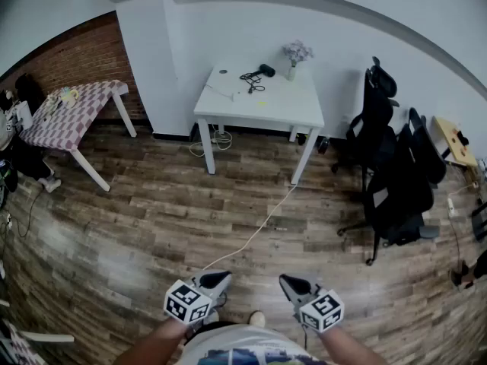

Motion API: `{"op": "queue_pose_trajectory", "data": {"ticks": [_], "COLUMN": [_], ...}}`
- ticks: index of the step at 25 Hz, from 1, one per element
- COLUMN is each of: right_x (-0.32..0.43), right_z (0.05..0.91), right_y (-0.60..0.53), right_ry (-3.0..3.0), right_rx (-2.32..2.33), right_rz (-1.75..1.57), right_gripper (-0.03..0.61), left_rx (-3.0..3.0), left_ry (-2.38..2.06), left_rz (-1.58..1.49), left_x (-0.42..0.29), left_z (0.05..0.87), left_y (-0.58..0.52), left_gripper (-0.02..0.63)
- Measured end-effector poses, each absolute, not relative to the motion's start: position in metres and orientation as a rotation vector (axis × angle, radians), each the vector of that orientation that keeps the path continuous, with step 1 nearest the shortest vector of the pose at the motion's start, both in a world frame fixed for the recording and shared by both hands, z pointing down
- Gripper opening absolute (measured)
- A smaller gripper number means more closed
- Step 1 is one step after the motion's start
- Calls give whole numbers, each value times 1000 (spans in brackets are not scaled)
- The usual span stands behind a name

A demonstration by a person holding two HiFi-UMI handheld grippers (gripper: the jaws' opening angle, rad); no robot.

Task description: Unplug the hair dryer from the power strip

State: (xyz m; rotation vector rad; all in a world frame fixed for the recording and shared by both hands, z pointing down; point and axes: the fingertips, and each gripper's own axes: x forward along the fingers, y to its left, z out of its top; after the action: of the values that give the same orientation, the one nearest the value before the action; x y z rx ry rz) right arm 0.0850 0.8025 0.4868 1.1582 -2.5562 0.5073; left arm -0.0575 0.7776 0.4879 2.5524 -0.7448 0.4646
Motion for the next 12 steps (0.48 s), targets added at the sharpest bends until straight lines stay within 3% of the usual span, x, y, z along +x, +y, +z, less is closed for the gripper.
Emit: {"op": "queue_pose_trajectory", "data": {"ticks": [12], "right_x": [134], "right_z": [496], "right_y": [782], "right_ry": [-2632], "right_rx": [1084], "right_rz": [539], "right_gripper": [-3], "left_rx": [2532], "left_ry": [-813], "left_rz": [447], "left_x": [5], "left_z": [483], "left_y": [770], "left_gripper": [3]}}
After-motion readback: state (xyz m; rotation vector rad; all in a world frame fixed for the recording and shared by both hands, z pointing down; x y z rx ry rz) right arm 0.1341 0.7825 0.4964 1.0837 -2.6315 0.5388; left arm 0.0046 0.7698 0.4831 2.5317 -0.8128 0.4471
